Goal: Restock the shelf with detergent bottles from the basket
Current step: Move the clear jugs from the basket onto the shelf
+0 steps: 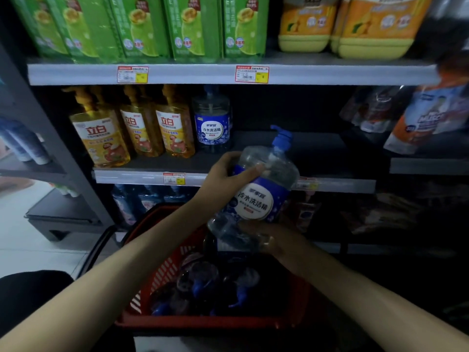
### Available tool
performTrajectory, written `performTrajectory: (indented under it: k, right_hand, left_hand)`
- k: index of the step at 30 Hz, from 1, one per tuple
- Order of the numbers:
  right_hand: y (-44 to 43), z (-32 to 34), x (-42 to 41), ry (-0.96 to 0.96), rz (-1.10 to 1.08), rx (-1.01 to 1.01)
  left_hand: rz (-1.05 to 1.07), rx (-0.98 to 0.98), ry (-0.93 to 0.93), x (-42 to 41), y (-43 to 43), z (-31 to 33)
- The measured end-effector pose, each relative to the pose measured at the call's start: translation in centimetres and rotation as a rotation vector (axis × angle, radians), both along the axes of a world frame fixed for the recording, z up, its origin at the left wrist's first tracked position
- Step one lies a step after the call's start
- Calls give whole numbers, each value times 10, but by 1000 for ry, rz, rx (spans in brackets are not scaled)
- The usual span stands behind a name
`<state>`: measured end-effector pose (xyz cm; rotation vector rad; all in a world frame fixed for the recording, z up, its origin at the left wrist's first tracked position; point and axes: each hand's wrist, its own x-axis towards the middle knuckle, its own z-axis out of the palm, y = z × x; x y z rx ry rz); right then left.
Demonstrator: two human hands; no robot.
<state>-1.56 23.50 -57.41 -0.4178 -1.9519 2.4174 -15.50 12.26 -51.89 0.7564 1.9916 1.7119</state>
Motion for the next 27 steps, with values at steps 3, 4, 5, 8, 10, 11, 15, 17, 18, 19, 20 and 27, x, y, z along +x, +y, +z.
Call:
performTrajectory:
  k: [3,4,5,8,10,11,15,17,18,19,20,27]
  right_hand:
    - [12,-6,-16,-12,-113,-64]
    - [16,-7,-22,-23,-158,-70]
    - [21,-8,-29,-18,-196,-91]
    - [32,-6,-49,69,-292,-113]
    - [38,-1,-63,119,-325,-88]
    - [40,0,-70,139,-339,-97]
    - [55,-4,-109,207,-393,-134]
    - [65,-9,-130,209,-439,-100]
    - [70,-10,-140,189,-468,-85]
    - [74,-10,-150,166,-495,-79]
    - [80,-10,-159,147,-516,-71]
    - [121,-9,-218,288,-576,66]
  left_hand:
    - [0,-94,150,-6,10,-9]
    - [6,-130,226,-8,13,-12]
    - [20,-159,306,-10,16,-13]
    - [81,-214,499,-19,26,-15]
    - [119,-235,556,-25,35,-14]
    - [136,-253,576,-30,40,-14]
    - [214,-295,612,-49,60,-18]
    - [245,-312,604,-61,67,-23]
    - [243,-317,584,-66,70,-25]
    - [235,-311,554,-72,73,-28]
    - [230,-297,527,-77,76,-29]
    - [238,-134,341,-132,119,-47]
